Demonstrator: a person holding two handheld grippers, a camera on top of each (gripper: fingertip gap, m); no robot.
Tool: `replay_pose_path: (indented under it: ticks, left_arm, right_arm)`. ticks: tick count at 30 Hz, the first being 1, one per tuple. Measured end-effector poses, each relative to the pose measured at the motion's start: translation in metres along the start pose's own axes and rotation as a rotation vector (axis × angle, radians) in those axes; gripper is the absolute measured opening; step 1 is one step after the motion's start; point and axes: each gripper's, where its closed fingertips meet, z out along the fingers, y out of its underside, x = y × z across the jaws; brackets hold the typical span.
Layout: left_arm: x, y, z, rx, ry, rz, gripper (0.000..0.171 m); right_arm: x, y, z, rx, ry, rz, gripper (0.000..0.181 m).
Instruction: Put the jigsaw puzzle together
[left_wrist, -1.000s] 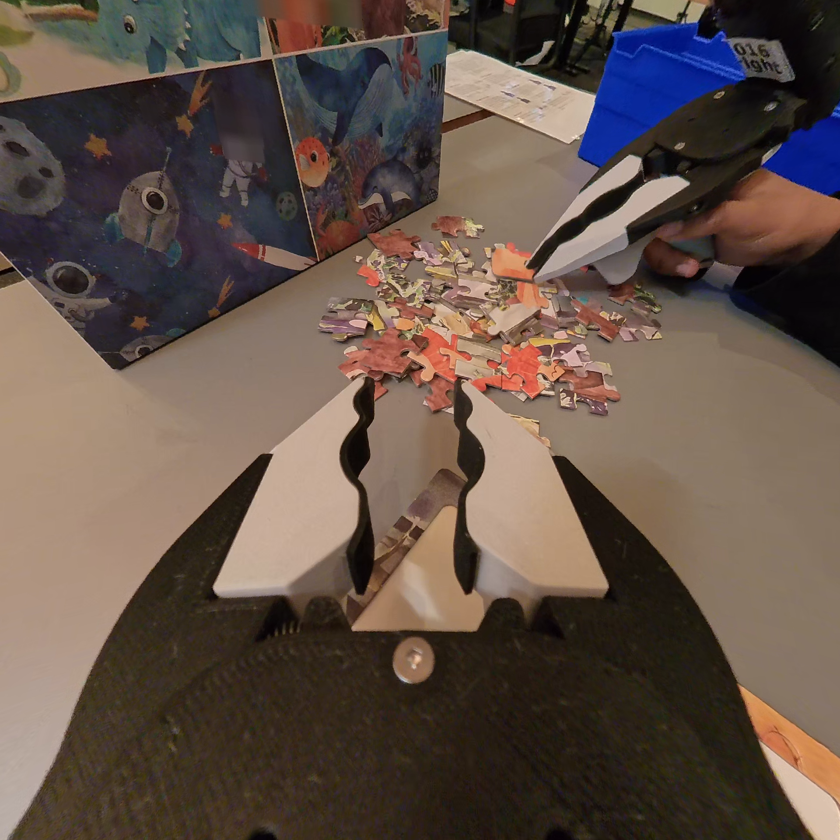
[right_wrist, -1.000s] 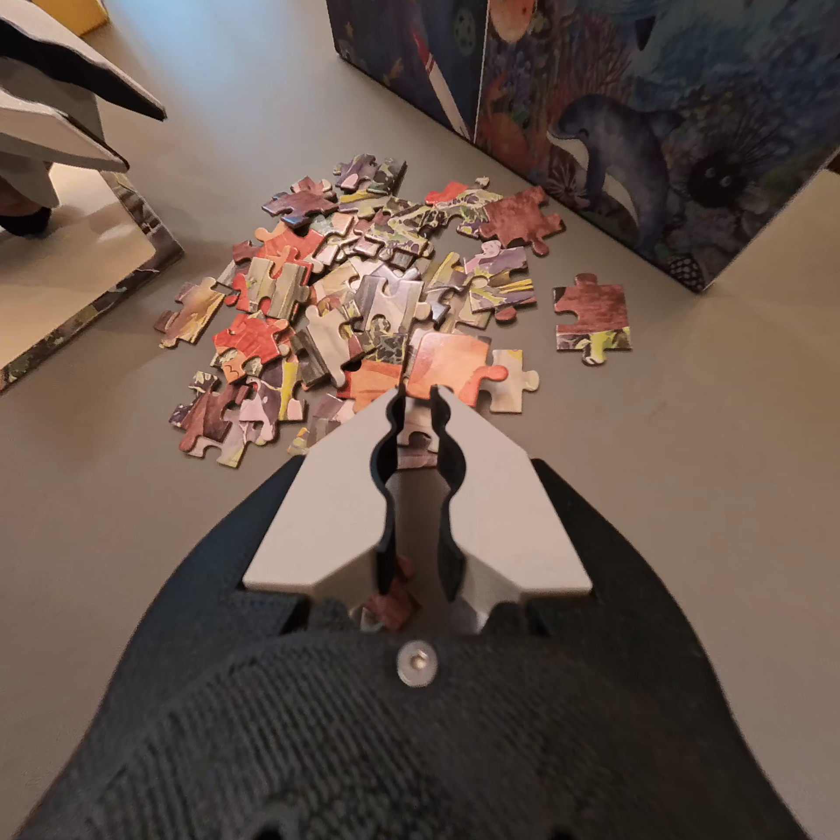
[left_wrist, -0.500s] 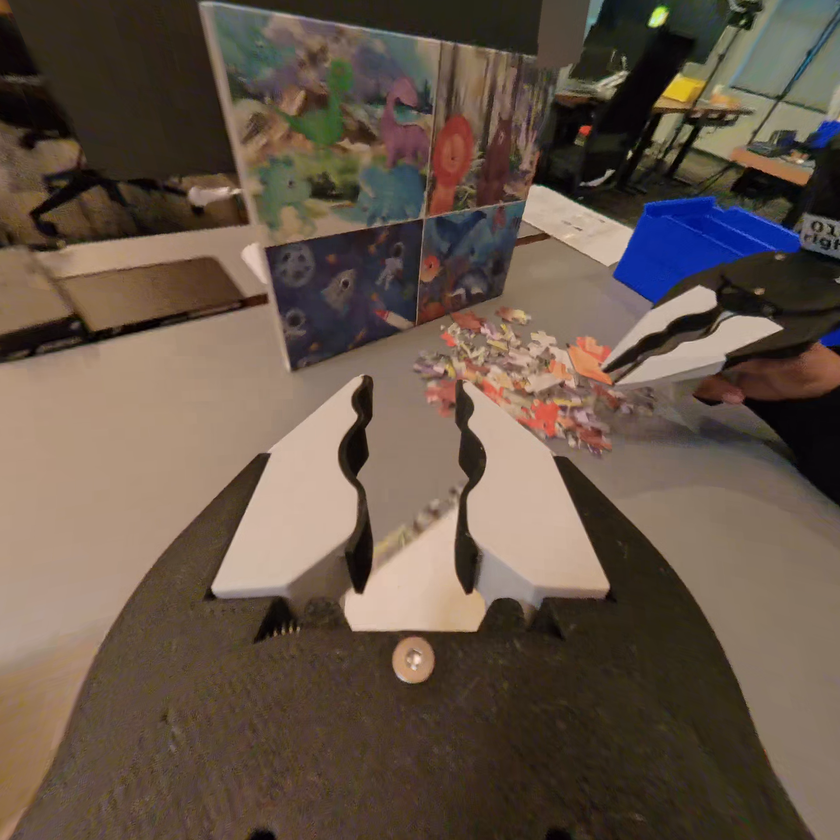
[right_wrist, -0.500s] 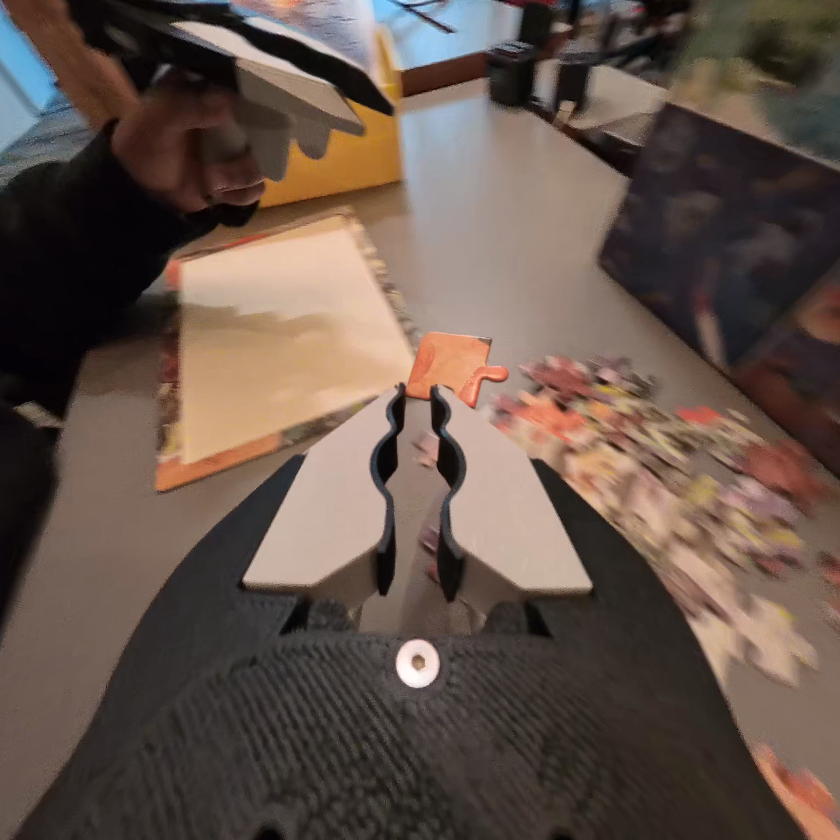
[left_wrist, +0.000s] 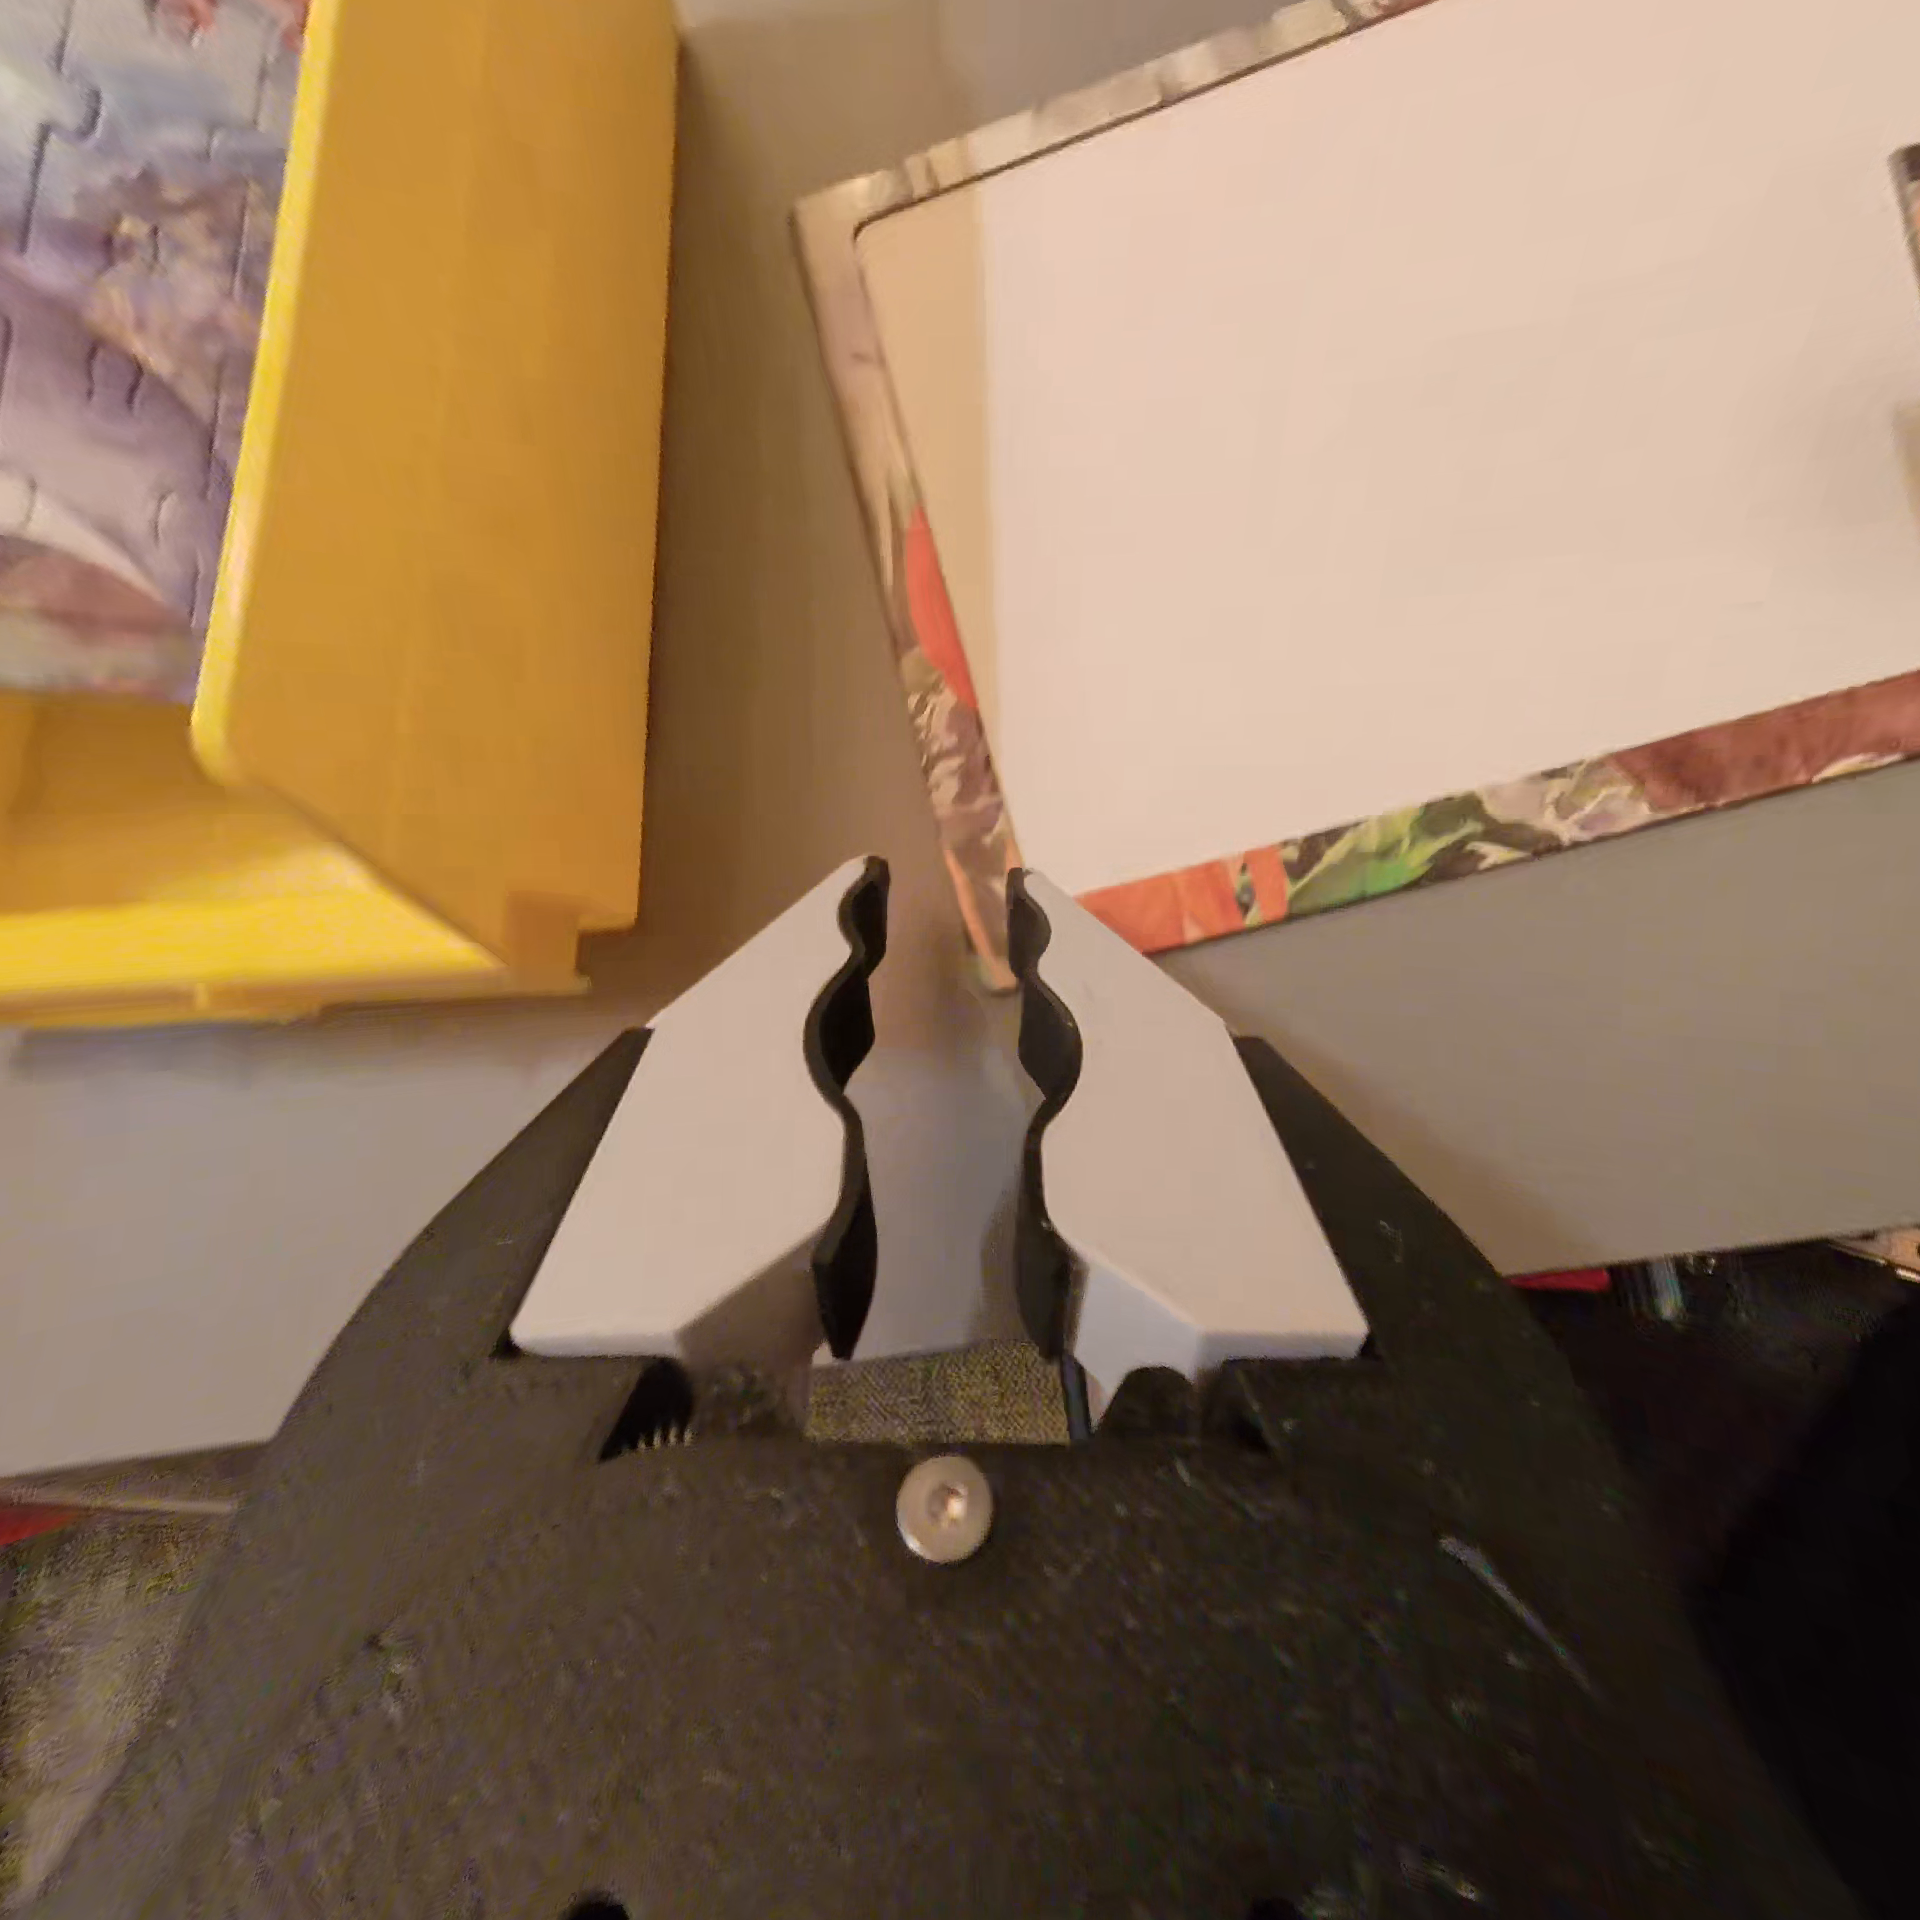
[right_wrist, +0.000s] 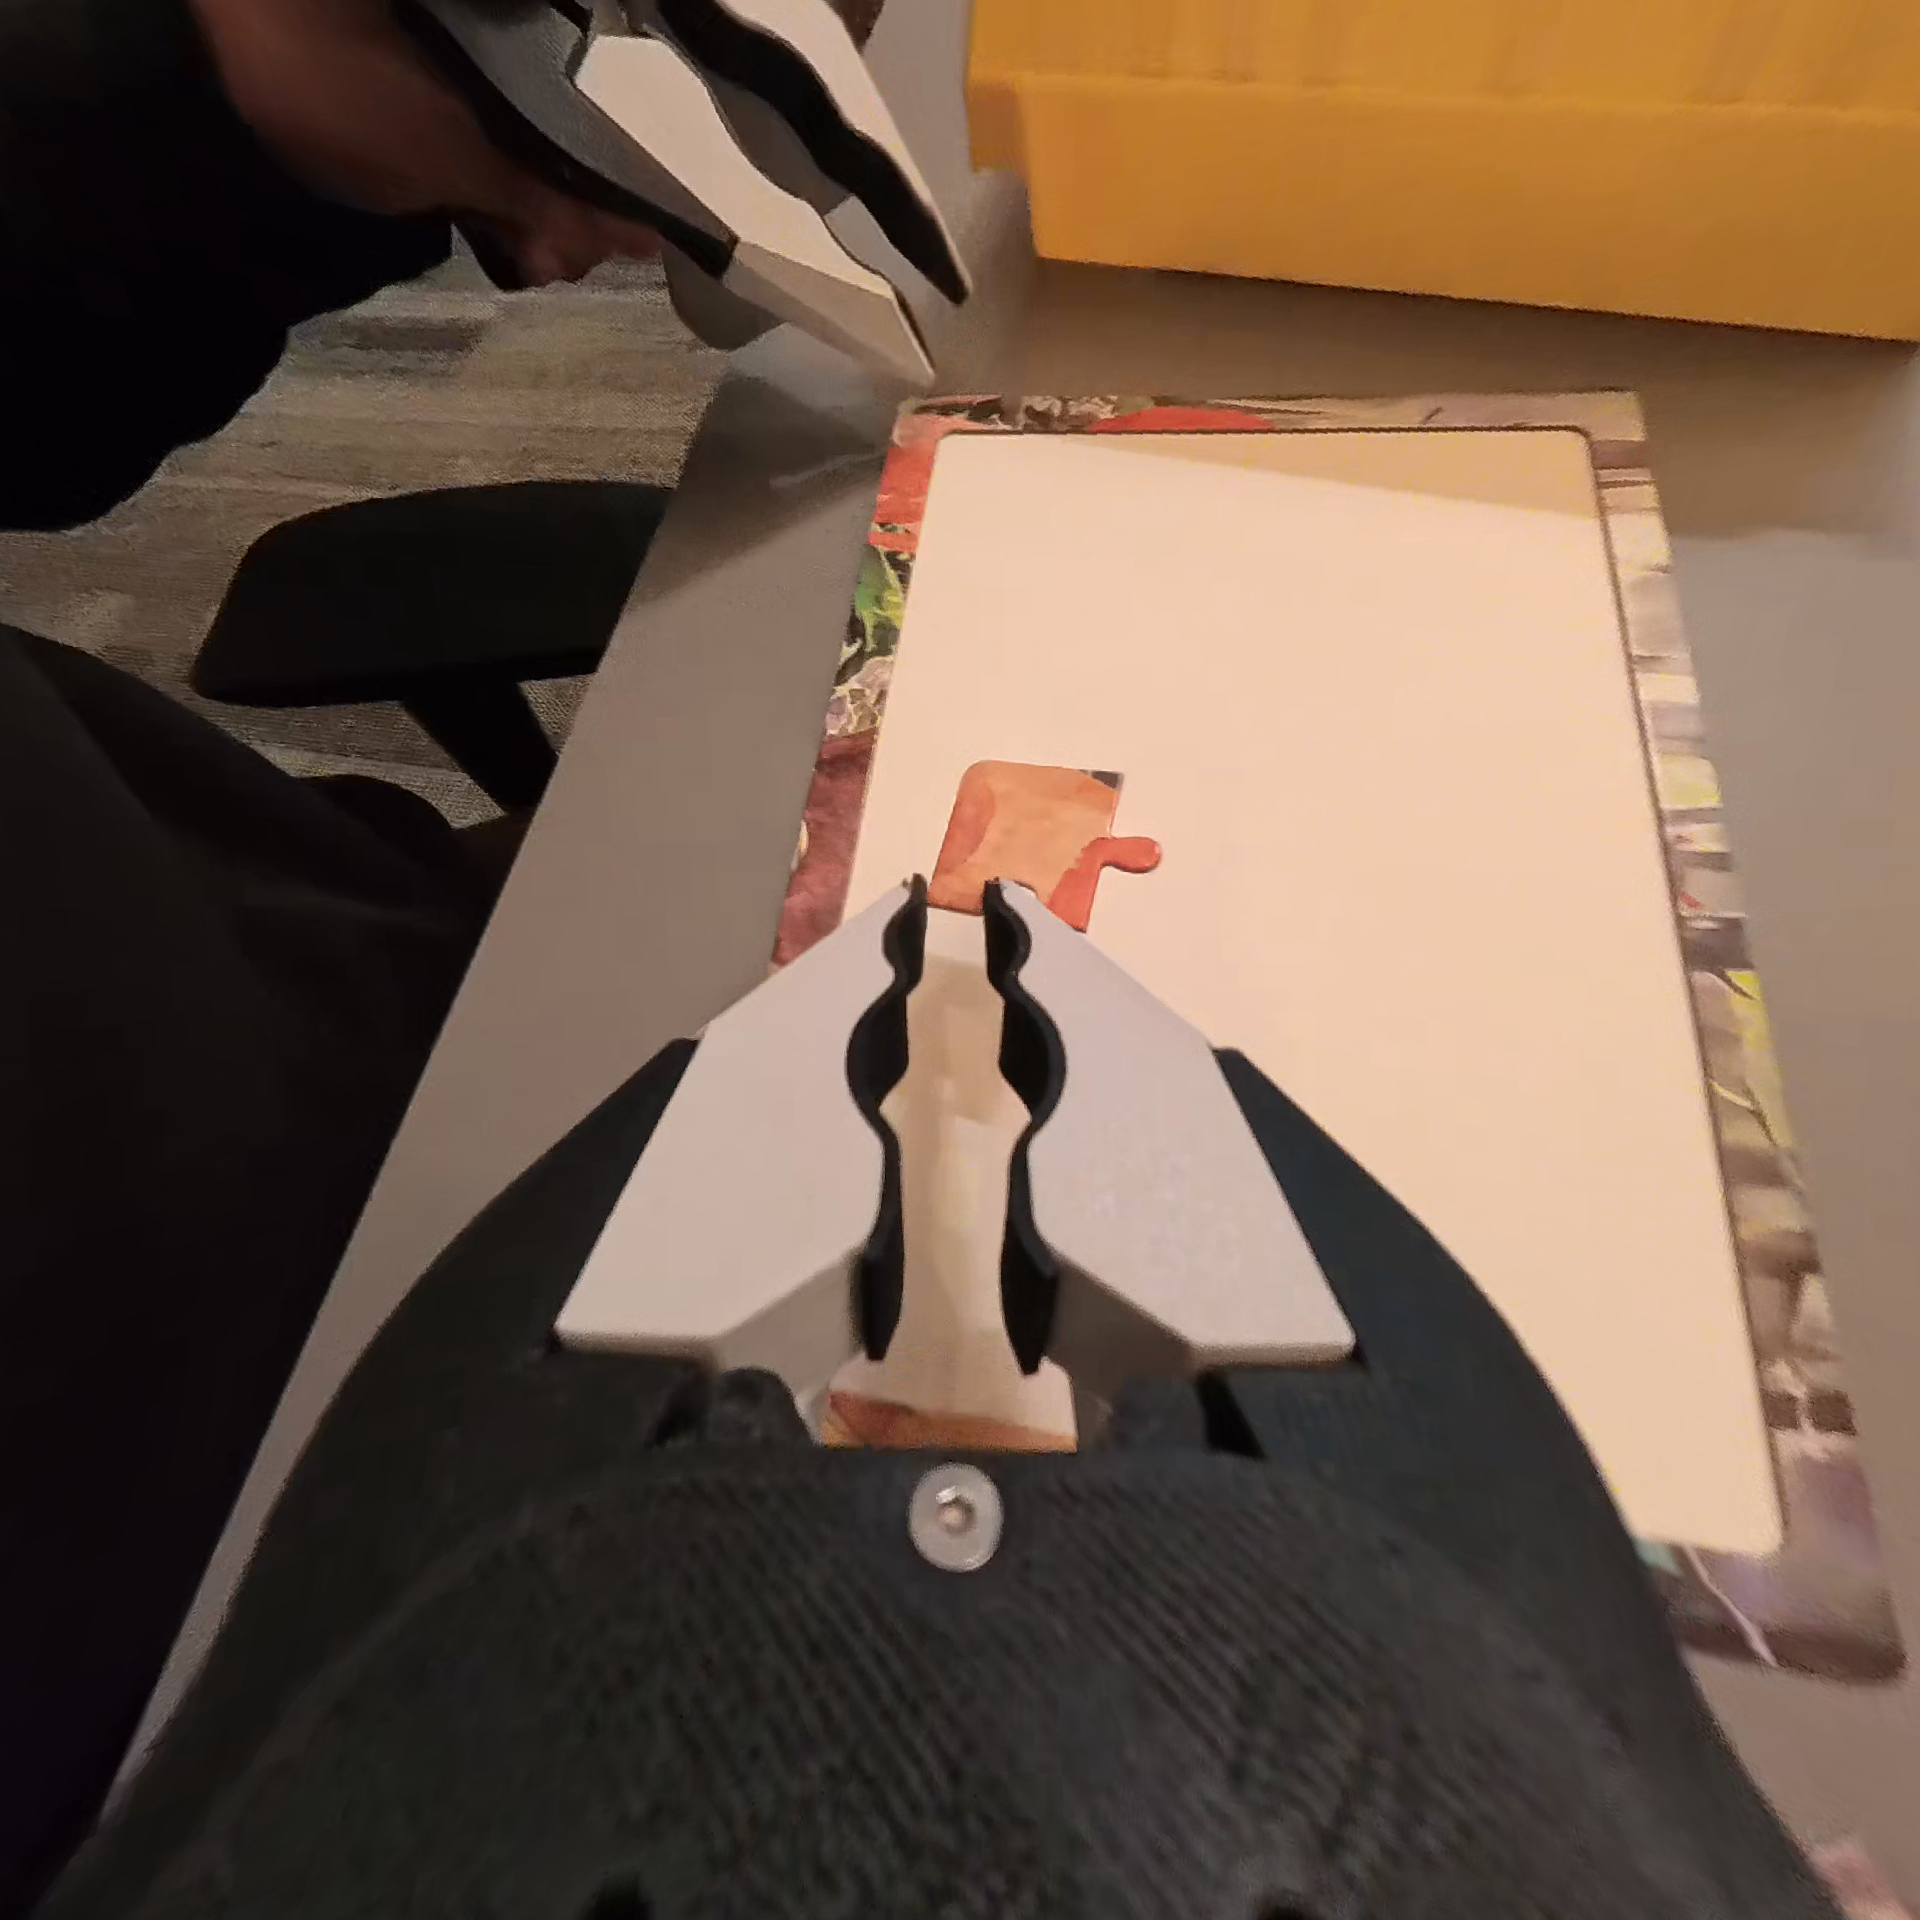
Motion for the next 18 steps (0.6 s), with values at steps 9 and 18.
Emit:
replay_pose_path:
  ticks: [9,18]
  left_arm:
    - [0.024,0.009,0.013,0.046,0.171,-0.147,0.047]
    - [0.053,-0.011,0.024,0.103,0.241,-0.069,0.048]
  right_arm:
    - [-0.003,0.024,0.008,-0.021,-0.019,0.082,0.009]
    - [-0.004,0.031,0.0,-0.029,-0.001,0.109,0.009]
